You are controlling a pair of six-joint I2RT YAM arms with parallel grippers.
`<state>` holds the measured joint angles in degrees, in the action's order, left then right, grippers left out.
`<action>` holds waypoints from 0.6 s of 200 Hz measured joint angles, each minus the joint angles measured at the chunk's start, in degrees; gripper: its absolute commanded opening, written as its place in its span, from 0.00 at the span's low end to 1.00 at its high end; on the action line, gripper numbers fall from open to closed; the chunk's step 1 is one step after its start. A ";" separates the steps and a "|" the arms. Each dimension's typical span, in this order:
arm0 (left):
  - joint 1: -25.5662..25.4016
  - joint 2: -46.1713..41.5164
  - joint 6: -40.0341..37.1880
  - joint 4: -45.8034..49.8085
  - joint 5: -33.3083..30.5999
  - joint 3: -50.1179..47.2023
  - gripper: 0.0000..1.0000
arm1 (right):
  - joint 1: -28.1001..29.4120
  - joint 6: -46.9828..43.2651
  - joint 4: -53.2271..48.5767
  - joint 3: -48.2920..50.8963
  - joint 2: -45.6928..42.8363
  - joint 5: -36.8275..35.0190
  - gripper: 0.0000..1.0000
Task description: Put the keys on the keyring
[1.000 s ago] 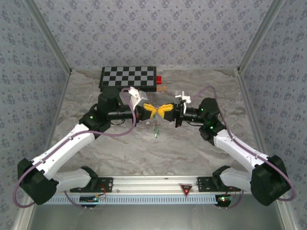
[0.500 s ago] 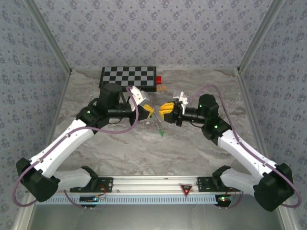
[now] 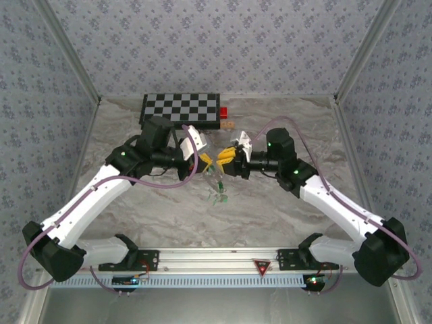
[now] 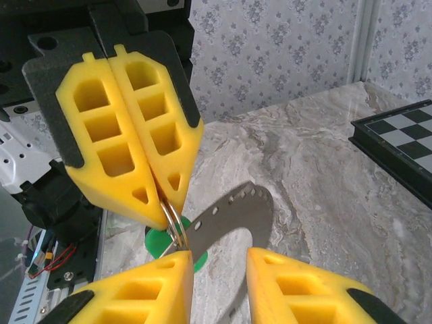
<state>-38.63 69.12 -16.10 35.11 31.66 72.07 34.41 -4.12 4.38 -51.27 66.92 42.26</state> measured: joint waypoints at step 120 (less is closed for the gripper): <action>-0.09 0.00 0.00 0.76 0.20 0.00 0.00 | 1.88 -0.83 -1.22 -1.92 1.90 1.18 0.08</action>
<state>-38.72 69.12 -16.10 35.88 31.86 72.07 36.29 -4.95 3.16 -53.19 68.82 43.44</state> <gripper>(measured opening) 0.057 0.153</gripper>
